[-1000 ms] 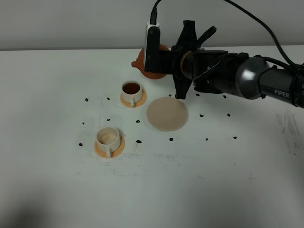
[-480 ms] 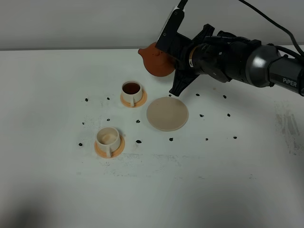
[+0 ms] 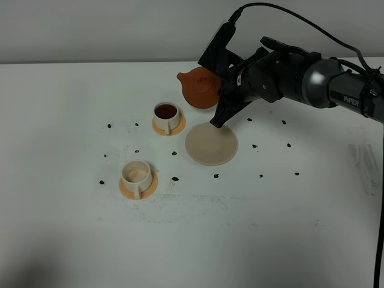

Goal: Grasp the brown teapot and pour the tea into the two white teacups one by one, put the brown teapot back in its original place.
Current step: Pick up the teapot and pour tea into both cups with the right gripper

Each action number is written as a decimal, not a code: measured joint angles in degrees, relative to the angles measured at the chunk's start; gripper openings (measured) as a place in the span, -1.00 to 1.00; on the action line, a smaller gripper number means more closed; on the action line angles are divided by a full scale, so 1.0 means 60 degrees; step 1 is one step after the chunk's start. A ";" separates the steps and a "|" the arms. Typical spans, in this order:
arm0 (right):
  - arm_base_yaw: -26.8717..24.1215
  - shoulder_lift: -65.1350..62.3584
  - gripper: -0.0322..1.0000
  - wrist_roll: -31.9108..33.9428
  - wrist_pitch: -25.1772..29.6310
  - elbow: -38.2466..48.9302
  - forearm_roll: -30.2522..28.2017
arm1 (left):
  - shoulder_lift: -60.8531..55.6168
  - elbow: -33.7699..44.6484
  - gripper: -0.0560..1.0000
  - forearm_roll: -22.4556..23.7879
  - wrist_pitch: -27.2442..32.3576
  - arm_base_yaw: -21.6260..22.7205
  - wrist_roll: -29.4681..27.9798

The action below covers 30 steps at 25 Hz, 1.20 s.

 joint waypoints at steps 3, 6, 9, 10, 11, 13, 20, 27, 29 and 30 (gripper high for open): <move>-0.0030 0.0287 -0.77 -0.0036 0.0028 -0.0114 0.0095 | 0.0000 0.0000 -0.34 0.0000 0.0000 0.0000 0.0000; -0.0061 0.0559 -0.77 -0.0061 0.0039 -0.0226 0.0127 | 0.0000 0.0000 -0.34 0.0000 0.0000 0.0000 0.0000; -0.0092 0.0731 -0.77 -0.0061 0.0047 -0.0268 0.0186 | 0.0000 0.0000 -0.34 0.0000 0.0000 0.0000 0.0000; -0.0100 0.0731 -0.77 -0.0061 0.0057 -0.0278 0.0201 | 0.0000 0.0000 -0.34 0.0000 0.0000 0.0000 0.0000; -0.0100 0.0731 -0.77 -0.0061 0.0069 -0.0287 0.0202 | 0.0000 0.0000 -0.34 0.0000 0.0000 0.0000 0.0000; -0.0100 0.0665 -0.77 -0.0061 0.0143 -0.0290 0.0202 | 0.0000 0.0000 -0.34 0.0000 0.0000 0.0000 0.0000; -0.0100 -0.0424 -0.77 -0.0005 0.0714 -0.0278 -0.0144 | 0.0000 0.0000 -0.34 0.0000 0.0000 0.0000 0.0000; -0.0100 -0.2065 -0.77 0.0514 0.0314 0.1157 -0.0535 | 0.0000 0.0000 -0.34 0.0000 0.0000 0.0000 -0.0012; -0.0061 -0.2481 -0.77 0.0730 0.0312 0.1732 -0.0573 | 0.0000 0.0000 -0.34 0.0000 0.0000 0.0000 -0.0012; -0.0049 -0.2677 -0.77 0.0889 0.0312 0.1982 -0.0573 | 0.0000 0.0000 -0.34 0.0000 0.0000 0.0000 -0.0012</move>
